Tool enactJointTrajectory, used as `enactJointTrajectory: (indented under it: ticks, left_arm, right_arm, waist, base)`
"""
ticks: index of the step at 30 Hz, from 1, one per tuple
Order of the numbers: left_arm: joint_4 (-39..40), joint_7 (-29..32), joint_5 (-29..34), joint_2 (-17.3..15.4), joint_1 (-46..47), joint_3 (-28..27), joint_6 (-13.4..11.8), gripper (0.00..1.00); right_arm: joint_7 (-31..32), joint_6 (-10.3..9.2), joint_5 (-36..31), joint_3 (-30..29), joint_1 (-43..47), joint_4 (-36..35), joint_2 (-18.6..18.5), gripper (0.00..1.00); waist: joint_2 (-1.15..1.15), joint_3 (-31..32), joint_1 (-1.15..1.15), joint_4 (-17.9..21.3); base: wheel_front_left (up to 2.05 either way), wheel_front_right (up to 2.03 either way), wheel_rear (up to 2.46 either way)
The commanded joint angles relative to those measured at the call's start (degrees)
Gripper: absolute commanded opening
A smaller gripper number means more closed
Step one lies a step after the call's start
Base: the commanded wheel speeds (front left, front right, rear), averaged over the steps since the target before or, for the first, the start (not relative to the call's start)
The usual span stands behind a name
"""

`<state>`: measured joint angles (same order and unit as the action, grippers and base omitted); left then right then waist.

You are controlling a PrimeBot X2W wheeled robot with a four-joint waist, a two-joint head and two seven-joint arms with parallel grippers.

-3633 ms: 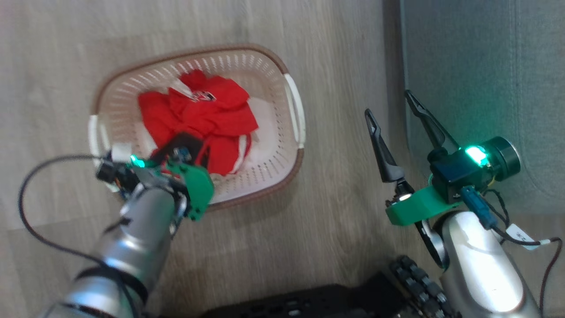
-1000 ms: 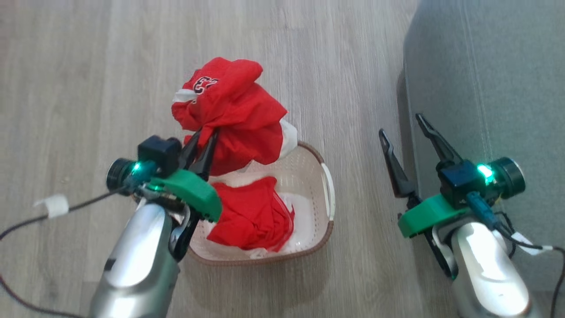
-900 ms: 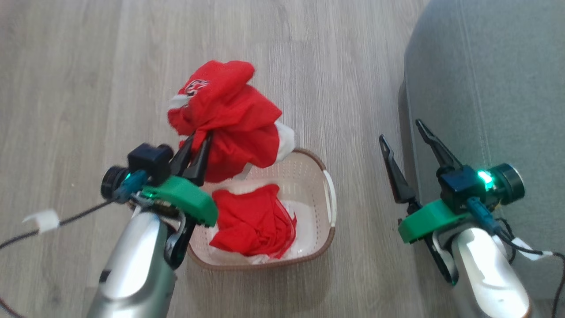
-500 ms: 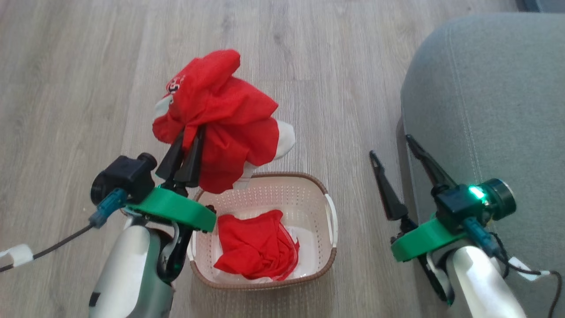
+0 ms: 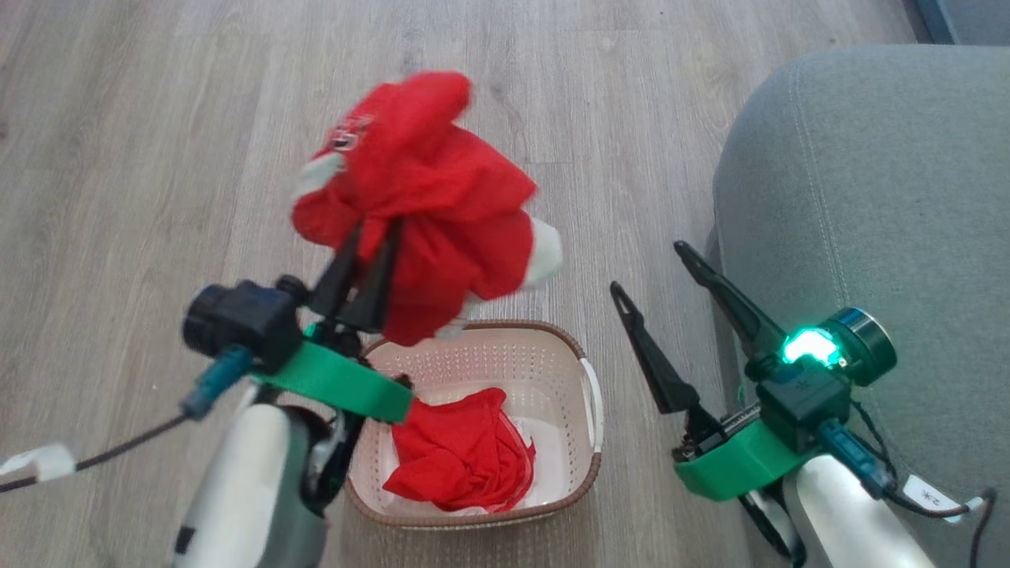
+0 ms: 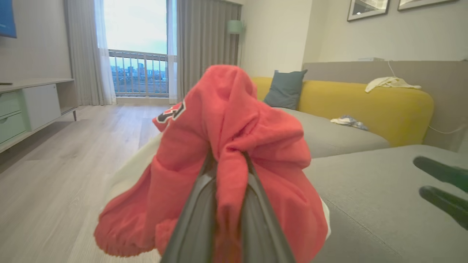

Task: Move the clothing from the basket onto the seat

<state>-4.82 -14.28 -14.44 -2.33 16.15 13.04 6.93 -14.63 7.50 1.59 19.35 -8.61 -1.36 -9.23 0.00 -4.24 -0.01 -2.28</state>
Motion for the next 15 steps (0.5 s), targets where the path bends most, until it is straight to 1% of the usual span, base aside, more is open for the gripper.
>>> enactJointTrajectory:
  ticks: [1, 4, 9, 15]
  left_arm:
    - [1.9, -0.7, 1.1, -0.5, 1.7, -0.4, 0.3, 0.0]
    - [2.0, -0.7, 1.1, -0.9, 2.0, 2.5, 0.5, 0.0]
    - [3.2, -0.7, -0.6, -3.7, 2.8, 8.7, 0.5, 0.0]
    - [4.4, -0.7, -2.0, -6.1, 3.8, 13.4, 0.5, 0.0]
  right_arm:
    - [-0.4, -0.01, 0.6, 1.6, -1.0, -2.4, -0.5, 1.0]
    - [-0.4, -0.01, 1.0, 2.5, -1.3, -2.9, -1.0, 1.0]
    - [-0.4, -0.01, 1.4, 3.6, -2.0, -3.1, -2.0, 1.0]
    - [-0.4, -0.01, 1.2, 5.7, -2.8, -2.2, -3.8, 1.0]
  waist:
    - [0.0, 0.0, 0.01, 0.0]
    - [0.0, -0.1, 0.01, 0.2]
    - [0.0, 0.0, 0.01, 0.2]
    - [0.0, 0.0, 0.01, 0.0]
  base:
    - [0.0, 0.0, 0.0]
    - [0.0, 0.0, 0.0]
    - [0.0, 0.0, 0.0]
    - [0.0, 0.0, 0.0]
